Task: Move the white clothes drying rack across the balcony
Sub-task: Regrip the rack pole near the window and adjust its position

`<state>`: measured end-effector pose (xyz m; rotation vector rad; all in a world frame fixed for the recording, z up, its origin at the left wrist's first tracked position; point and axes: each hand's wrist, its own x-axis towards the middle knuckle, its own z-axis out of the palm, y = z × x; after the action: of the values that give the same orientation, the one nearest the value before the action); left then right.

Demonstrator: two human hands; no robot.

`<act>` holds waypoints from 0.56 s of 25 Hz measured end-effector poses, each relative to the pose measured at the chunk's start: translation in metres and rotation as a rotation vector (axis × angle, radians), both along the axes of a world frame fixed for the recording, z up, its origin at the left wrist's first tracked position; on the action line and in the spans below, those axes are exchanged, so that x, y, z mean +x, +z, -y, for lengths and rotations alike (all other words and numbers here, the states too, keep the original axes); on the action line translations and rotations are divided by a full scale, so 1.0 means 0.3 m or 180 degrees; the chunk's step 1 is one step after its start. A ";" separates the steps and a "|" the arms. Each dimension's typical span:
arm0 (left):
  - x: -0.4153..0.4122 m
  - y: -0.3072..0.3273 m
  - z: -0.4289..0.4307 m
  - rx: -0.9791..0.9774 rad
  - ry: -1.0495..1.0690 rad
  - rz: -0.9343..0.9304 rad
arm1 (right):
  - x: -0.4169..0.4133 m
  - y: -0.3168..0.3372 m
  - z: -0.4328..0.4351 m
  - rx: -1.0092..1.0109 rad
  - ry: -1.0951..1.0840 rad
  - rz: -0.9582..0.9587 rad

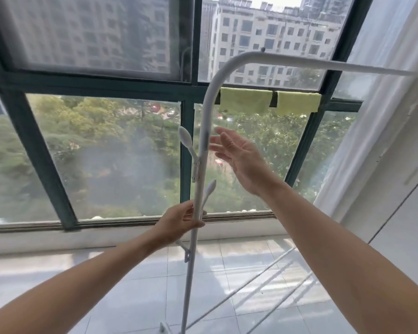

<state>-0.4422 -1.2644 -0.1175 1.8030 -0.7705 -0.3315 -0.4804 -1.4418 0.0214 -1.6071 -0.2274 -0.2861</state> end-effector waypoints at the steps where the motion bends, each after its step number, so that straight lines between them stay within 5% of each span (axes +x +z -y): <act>1: -0.007 0.000 0.012 -0.0046 0.0136 0.0060 | 0.005 0.018 -0.006 -0.0022 0.0109 0.0053; 6: -0.018 0.018 0.049 -0.0159 0.0418 -0.0053 | 0.030 0.076 -0.032 0.0033 0.0581 0.0225; 14: 0.061 0.052 0.070 -0.0035 0.0627 0.0030 | 0.120 0.132 -0.045 0.0100 0.0313 0.0202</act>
<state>-0.4240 -1.2854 -0.1019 1.8537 -0.5938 -0.1890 -0.4443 -1.4282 0.0610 -1.5519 -0.3481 -0.2639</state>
